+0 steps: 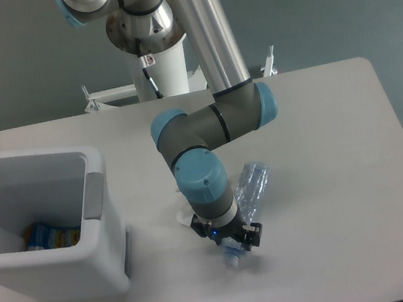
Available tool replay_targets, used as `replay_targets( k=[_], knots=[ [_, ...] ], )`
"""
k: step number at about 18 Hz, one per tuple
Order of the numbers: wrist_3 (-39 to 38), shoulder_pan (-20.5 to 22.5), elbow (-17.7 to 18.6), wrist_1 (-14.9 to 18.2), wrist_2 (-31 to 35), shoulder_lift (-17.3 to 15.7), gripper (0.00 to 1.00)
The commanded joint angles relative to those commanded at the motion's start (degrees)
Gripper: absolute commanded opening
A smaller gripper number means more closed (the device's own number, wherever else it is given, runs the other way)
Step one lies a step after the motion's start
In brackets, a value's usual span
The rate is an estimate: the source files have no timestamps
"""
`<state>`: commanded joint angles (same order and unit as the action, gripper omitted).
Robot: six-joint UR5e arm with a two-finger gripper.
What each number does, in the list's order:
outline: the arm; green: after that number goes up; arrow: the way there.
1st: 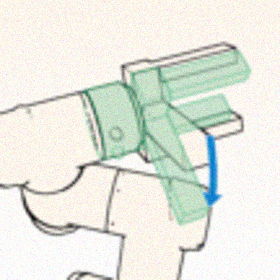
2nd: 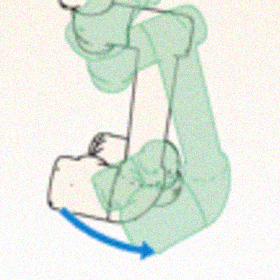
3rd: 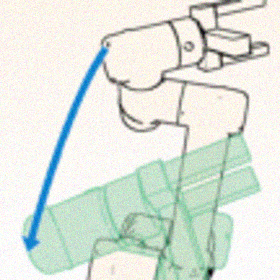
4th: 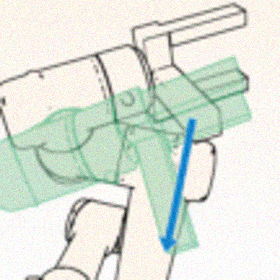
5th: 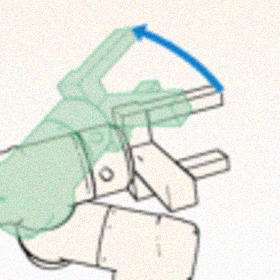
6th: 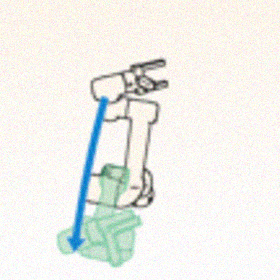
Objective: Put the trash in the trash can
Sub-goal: 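Lift the bottle and carry it over the white trash bin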
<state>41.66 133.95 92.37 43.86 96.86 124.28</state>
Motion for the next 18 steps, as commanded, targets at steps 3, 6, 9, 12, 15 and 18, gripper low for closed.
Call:
replay_targets(
  k=[3, 6, 9, 12, 15, 18],
  knots=[
    [-1.49, 0.09, -2.01, 0.09, -0.61, -0.09, 0.16],
    [-3.94, 1.23, -4.56, 0.00, -0.79, -0.53, 0.16],
    [-9.83, 2.54, -9.48, 0.09, -4.99, -1.49, 0.16],
    [-15.46, 5.18, -13.96, 0.09, -15.08, -3.25, 0.16],
    [-20.12, 6.24, -17.66, 0.09, -24.93, -4.83, 0.16],
    [-24.51, 6.33, -20.21, 0.00, -33.72, -7.72, 0.17]
  ],
)
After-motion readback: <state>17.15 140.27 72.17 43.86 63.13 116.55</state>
